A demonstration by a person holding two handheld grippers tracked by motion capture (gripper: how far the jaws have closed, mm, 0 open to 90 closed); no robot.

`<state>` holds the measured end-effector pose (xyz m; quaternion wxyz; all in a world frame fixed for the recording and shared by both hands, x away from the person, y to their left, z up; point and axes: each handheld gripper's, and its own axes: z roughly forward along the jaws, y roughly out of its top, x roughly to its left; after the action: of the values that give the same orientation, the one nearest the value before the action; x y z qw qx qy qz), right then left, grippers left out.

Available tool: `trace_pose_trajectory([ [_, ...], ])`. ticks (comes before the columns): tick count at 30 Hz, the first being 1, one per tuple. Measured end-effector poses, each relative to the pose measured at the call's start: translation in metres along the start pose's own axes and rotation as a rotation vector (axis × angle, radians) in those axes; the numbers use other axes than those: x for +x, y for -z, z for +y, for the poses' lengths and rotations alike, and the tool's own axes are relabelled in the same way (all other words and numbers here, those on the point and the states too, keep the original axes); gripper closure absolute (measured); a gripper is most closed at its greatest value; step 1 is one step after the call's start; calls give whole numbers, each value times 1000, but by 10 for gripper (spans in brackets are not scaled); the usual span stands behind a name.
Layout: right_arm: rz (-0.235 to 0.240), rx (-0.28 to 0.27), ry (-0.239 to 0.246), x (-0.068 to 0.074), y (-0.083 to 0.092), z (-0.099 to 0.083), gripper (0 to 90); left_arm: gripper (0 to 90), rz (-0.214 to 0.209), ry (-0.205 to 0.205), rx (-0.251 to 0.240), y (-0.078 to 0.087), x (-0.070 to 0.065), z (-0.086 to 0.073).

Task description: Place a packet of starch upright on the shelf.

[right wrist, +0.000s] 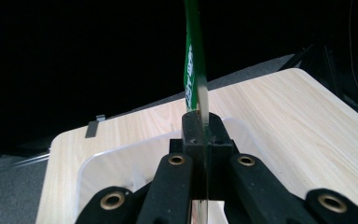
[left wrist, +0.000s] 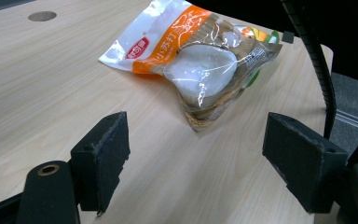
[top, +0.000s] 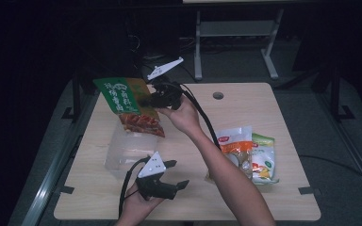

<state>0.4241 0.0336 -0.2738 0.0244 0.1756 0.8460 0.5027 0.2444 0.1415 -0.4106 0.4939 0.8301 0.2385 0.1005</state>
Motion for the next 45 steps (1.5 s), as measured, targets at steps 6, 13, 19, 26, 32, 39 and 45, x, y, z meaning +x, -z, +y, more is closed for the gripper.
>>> trace_pose_trajectory([
  [6,-10,-5,-29,-9,-11,-4,896,220,1,4,0,0,1,-1],
  [13,-19,-10,-68,-17,-23,-9,896,220,-2,18,-7,0,1,-1],
  [19,-3,-8,-66,-14,-26,-9,896,220,-1,14,-2,2,1,-2],
  [26,16,-18,-42,-1,-20,-6,896,219,6,13,-4,4,0,-2],
  [32,46,-25,-52,9,-18,-10,897,219,4,4,-5,4,-3,-2],
  [39,83,-26,-78,16,-31,-22,897,219,-4,15,-9,3,-5,-2],
  [45,78,-8,-93,15,-40,-33,897,219,-6,8,-13,4,-5,-2],
])
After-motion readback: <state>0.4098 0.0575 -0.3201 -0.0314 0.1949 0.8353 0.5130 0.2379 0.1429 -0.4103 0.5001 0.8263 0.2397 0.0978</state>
